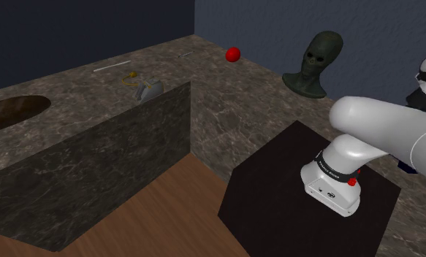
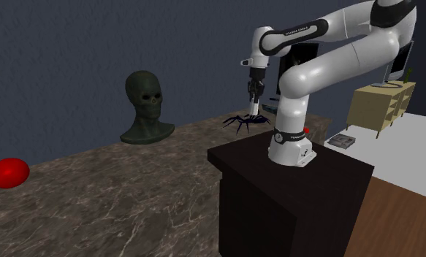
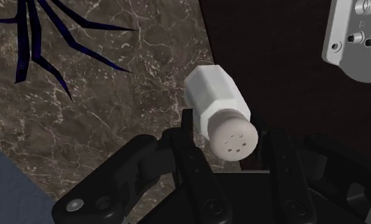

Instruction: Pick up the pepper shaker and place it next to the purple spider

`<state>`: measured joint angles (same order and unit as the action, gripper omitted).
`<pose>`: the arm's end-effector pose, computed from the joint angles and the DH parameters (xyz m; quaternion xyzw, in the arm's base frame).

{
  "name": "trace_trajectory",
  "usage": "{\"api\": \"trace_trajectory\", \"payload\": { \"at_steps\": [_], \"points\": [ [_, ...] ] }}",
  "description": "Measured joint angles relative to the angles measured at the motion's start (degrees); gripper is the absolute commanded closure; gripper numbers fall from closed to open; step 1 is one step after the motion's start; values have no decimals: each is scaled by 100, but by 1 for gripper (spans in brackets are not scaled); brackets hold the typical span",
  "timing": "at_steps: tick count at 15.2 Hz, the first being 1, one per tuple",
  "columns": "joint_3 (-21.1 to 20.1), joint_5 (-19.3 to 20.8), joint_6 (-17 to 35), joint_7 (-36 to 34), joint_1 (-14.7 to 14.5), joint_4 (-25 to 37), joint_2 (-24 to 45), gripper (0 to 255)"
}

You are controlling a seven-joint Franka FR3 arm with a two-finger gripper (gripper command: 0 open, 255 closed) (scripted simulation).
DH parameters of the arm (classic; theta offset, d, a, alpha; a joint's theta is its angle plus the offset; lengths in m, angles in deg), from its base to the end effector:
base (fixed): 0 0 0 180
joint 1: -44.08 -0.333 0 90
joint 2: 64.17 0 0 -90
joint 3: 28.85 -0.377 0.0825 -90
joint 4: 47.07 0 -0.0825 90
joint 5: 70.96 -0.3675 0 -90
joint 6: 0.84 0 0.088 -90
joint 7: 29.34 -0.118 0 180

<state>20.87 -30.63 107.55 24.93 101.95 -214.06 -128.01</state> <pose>-0.0984 -0.2112 0.3760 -0.9896 0.1361 -0.0444 0.0144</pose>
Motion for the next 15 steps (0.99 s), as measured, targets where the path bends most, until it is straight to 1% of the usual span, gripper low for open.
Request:
{"api": "trace_trajectory", "payload": {
  "at_steps": [2,6,9,11,12,15],
  "points": [
    [192,162,-153,349,231,129,-67,255],
    [679,472,-313,1013,428,608,52,255],
    [1027,667,-393,1461,490,981,151,255],
    [1314,819,-403,1762,481,1255,245,255],
    [1361,841,-473,1903,525,1364,233,255],
    [1777,993,-480,2294,350,1868,408,255]
  ]
}}
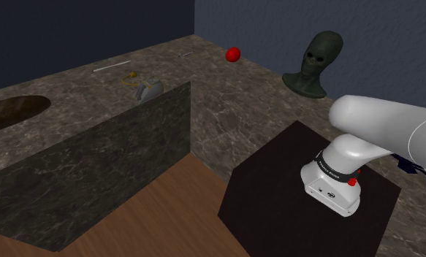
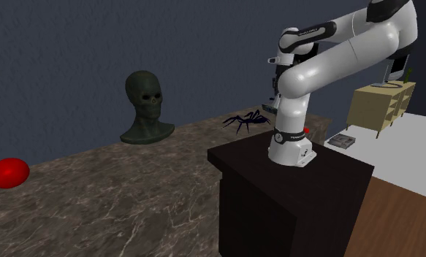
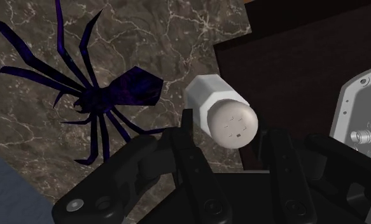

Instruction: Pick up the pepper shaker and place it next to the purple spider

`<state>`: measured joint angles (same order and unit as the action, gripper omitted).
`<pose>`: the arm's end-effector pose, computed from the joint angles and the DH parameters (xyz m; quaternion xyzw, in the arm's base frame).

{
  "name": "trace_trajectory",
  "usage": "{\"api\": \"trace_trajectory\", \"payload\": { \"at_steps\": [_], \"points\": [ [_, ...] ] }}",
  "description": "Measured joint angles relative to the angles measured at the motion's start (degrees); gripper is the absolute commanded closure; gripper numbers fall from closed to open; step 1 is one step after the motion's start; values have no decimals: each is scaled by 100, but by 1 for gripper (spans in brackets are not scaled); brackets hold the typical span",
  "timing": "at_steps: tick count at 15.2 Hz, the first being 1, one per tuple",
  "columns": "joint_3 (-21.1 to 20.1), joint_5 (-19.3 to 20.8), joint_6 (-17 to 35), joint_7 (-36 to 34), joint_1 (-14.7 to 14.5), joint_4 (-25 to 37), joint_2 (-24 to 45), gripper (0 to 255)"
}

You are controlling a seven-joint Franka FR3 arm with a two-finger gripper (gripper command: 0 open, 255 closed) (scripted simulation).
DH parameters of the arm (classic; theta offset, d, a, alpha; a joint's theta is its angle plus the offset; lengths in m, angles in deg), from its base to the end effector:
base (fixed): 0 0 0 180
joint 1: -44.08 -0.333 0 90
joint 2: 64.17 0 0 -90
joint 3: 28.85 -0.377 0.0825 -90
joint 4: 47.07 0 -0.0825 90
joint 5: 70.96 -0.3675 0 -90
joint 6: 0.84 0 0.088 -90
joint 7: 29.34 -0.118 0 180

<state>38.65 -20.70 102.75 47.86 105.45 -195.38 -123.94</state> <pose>-0.2864 -0.2158 0.3821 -0.9897 0.1357 -0.0442 0.0146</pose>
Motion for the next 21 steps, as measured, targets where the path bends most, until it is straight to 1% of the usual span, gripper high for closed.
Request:
{"api": "trace_trajectory", "payload": {
  "at_steps": [1,2,6,15,21],
  "points": [
    [68,7,-44,116,-35,154,26,255],
    [147,65,-25,181,-12,170,23,255],
    [529,305,211,223,-125,172,104,255],
    [1312,854,805,70,-392,-31,239,255],
    [1916,1263,1191,-49,-662,-79,321,255]
  ]
}}
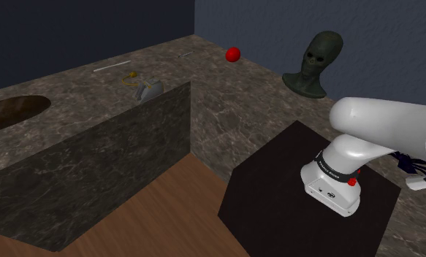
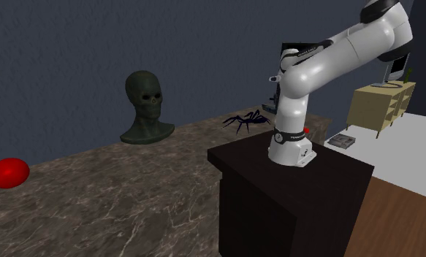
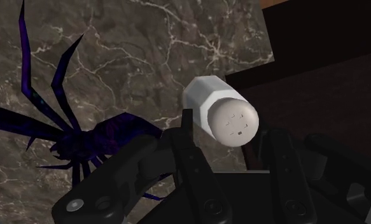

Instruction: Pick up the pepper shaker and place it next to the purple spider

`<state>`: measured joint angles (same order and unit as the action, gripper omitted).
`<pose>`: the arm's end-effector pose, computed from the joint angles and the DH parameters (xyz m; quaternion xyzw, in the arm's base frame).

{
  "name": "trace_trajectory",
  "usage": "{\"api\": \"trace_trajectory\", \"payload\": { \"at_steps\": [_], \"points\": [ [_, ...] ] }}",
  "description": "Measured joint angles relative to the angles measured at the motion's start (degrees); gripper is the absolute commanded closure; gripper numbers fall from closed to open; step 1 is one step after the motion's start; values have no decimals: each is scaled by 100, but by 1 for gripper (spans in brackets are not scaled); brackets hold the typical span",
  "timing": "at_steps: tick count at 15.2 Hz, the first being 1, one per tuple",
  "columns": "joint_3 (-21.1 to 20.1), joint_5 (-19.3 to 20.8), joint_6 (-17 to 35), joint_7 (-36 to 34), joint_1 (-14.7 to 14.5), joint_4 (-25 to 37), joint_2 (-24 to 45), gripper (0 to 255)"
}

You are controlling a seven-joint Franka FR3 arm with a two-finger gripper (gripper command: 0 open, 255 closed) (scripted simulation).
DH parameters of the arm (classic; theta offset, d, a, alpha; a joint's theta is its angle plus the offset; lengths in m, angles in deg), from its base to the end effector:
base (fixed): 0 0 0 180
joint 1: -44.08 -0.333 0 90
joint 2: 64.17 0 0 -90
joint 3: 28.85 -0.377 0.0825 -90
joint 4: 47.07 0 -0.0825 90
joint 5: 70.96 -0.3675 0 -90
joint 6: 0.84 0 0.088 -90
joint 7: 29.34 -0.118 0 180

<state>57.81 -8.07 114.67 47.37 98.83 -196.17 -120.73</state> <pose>-0.3153 -0.2210 0.2876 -0.9897 0.1354 -0.0441 0.0149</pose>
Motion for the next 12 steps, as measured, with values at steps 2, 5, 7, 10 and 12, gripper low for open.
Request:
{"api": "trace_trajectory", "payload": {
  "at_steps": [2,5,7,10,12],
  "points": [
    [210,139,116,-33,-103,8,18,255],
    [504,350,288,-115,-249,-8,36,255],
    [707,493,393,-158,-350,1,39,255],
    [1056,732,558,-250,-561,43,30,255],
    [1297,903,664,-312,-707,81,10,255]
  ]
}}
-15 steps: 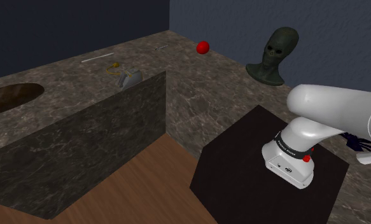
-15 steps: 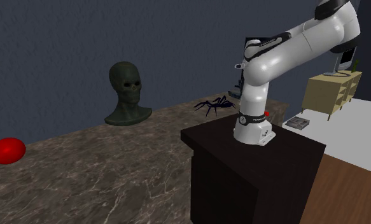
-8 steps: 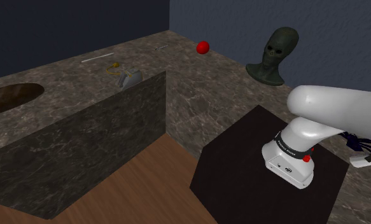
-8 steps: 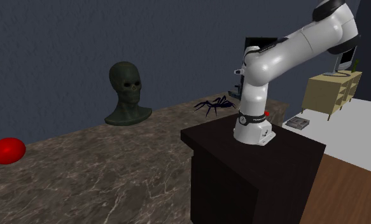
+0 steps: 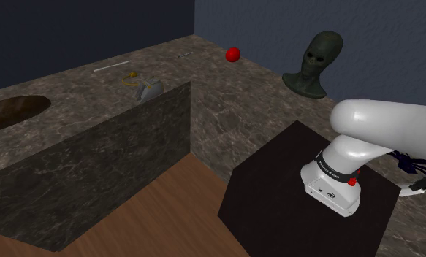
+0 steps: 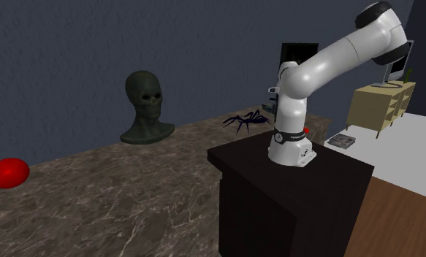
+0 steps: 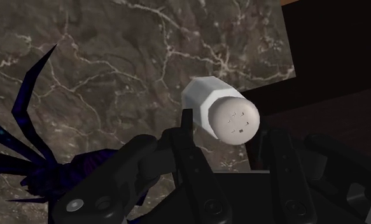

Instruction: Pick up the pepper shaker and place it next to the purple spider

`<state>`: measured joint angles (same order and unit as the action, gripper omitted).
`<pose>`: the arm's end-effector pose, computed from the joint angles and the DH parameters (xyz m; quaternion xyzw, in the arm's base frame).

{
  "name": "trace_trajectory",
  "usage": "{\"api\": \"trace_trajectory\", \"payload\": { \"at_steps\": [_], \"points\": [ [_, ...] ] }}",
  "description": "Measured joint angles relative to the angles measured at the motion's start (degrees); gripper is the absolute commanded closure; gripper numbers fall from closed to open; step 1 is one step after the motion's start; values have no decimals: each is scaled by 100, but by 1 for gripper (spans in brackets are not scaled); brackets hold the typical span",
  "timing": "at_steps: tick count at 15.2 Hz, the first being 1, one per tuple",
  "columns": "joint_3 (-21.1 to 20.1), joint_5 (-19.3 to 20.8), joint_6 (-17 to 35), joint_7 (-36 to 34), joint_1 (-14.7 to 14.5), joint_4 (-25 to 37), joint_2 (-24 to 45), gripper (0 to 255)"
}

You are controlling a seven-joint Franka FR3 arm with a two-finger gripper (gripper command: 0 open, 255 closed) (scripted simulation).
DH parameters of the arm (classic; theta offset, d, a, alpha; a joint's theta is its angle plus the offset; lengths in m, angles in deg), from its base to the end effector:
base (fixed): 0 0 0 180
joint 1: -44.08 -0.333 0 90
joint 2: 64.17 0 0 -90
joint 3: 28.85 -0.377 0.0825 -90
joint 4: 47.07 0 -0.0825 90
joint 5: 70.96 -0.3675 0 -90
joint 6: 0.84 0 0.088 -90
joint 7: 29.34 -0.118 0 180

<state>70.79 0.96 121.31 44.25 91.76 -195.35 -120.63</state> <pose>-0.3221 -0.2255 0.2254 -0.9897 0.1355 -0.0442 0.0148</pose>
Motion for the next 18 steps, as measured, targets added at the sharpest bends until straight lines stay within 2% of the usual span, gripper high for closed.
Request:
{"api": "trace_trajectory", "payload": {
  "at_steps": [6,7,13,18],
  "points": [
    [116,91,52,-37,-67,12,-12,255],
    [117,92,52,-37,-68,12,-13,0],
    [118,92,52,-37,-68,12,-13,0],
    [-775,-571,-373,248,441,-33,42,0]
  ]
}}
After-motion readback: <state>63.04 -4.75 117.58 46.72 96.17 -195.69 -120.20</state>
